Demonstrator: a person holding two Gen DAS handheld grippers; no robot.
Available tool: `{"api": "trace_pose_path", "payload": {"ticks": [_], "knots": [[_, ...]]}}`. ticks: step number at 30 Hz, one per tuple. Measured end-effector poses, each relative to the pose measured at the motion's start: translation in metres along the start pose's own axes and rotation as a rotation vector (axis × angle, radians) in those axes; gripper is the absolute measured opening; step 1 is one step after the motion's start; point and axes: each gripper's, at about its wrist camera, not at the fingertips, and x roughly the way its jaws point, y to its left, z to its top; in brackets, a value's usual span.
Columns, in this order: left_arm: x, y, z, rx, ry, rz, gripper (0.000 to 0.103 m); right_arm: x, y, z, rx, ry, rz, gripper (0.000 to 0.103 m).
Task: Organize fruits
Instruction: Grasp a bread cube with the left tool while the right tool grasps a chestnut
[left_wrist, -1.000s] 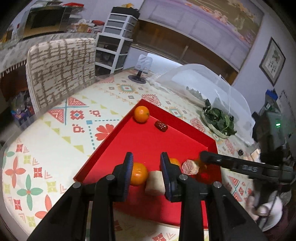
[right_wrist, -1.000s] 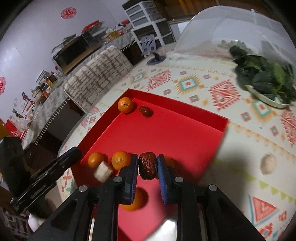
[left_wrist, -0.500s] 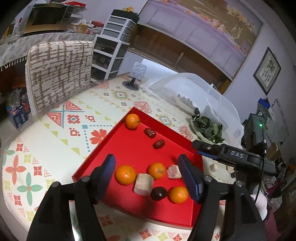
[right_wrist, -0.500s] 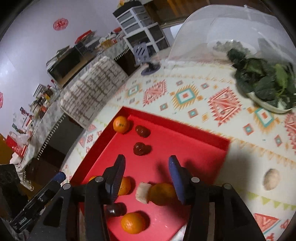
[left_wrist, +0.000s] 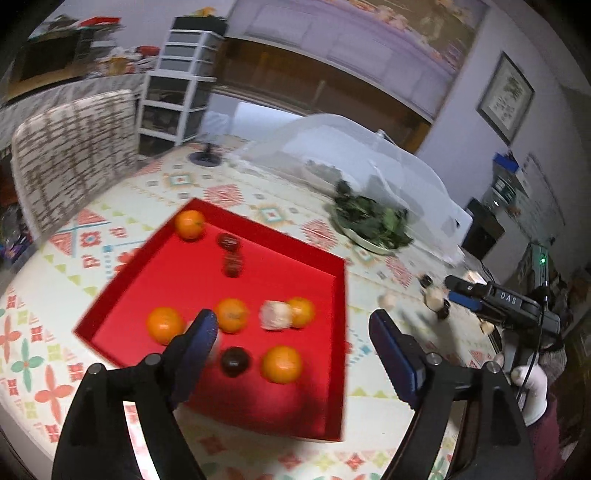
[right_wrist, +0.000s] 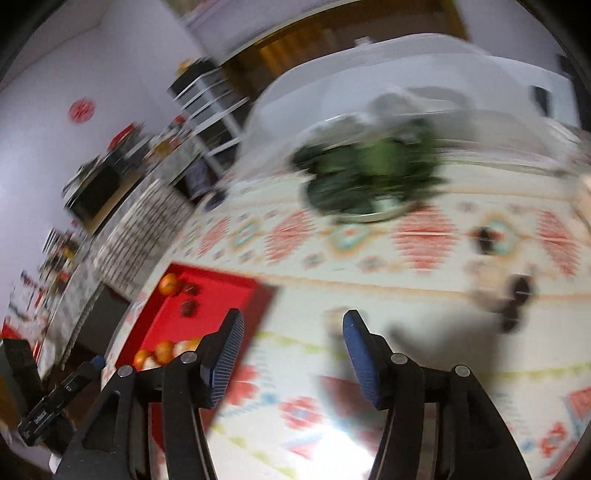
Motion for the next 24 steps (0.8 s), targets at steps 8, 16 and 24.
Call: {"api": "trace_pose_path", "payload": {"ticks": [8,16,24], "knots": [[0.036,-0.066,-0.011,0.099,0.082,-0.053,0.084,-0.043,-0.108,-0.003,0.125,-0.057,-0.168,0.065],[0.069,-0.123,-0.010,0.194,0.126,-0.061,0.084,-0.004,-0.118,-0.012,0.052,0.012,-0.194,0.065],[0.110,-0.162,0.006,0.220,0.147,-0.089,0.084,0.026,-0.099,-0.013,-0.090,0.039,-0.293,0.037]]}}
